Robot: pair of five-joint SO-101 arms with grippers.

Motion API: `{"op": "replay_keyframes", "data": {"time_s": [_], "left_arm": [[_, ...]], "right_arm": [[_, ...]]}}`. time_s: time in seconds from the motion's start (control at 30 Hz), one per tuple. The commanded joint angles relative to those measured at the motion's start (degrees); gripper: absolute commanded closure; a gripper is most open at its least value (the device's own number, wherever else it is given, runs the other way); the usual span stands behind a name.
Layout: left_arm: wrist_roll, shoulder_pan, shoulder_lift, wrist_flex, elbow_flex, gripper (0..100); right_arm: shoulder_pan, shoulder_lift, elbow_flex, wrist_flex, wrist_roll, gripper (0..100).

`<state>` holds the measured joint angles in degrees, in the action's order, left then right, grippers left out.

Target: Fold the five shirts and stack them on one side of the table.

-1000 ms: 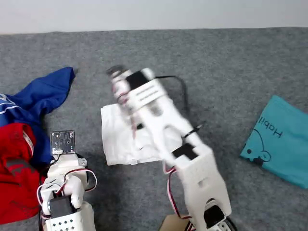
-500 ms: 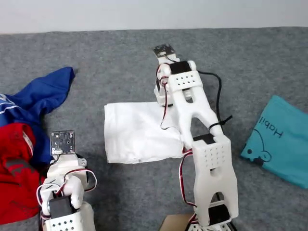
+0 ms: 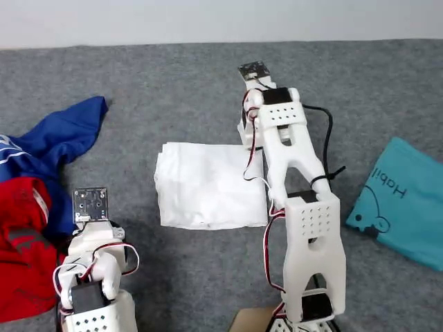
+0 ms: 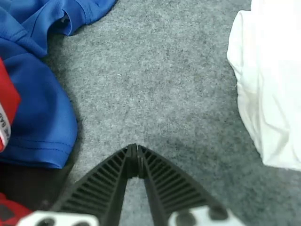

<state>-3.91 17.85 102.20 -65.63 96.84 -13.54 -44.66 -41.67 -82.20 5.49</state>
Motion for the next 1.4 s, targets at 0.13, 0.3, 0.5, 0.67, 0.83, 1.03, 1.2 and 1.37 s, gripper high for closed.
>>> {"op": "replay_keyframes", "data": {"time_s": [0.13, 0.3, 0.5, 0.67, 0.83, 1.03, 1.2, 1.37], "left_arm": [[0.53, 0.26, 0.18, -0.35, -0.22, 99], [0.53, 0.26, 0.18, -0.35, -0.22, 99], [0.53, 0.26, 0.18, -0.35, -0.22, 99], [0.53, 0.26, 0.18, -0.35, -0.22, 99], [0.53, 0.26, 0.18, -0.35, -0.22, 99], [0.53, 0.26, 0.18, -0.35, -0.22, 99], [0.53, 0.26, 0.18, -0.35, -0.22, 99], [0.53, 0.26, 0.18, -0.35, -0.22, 99]], "right_arm": [[-4.09, 12.44, -2.90, -10.86, 0.62, 98.8], [-3.82, 12.35, -2.46, -20.88, 0.35, 98.7], [-2.77, 12.88, 3.43, -20.70, -4.57, 84.0], [-4.18, 12.35, 5.27, -20.53, -10.55, 59.3], [-8.75, 8.13, 5.27, -19.03, -10.73, 59.3], [-12.53, 3.65, 5.01, -17.01, -10.90, 59.3], [-10.59, -1.19, 5.01, -13.93, -10.81, 59.3], [-8.48, -5.93, 5.01, -13.67, -10.55, 59.3]]}}
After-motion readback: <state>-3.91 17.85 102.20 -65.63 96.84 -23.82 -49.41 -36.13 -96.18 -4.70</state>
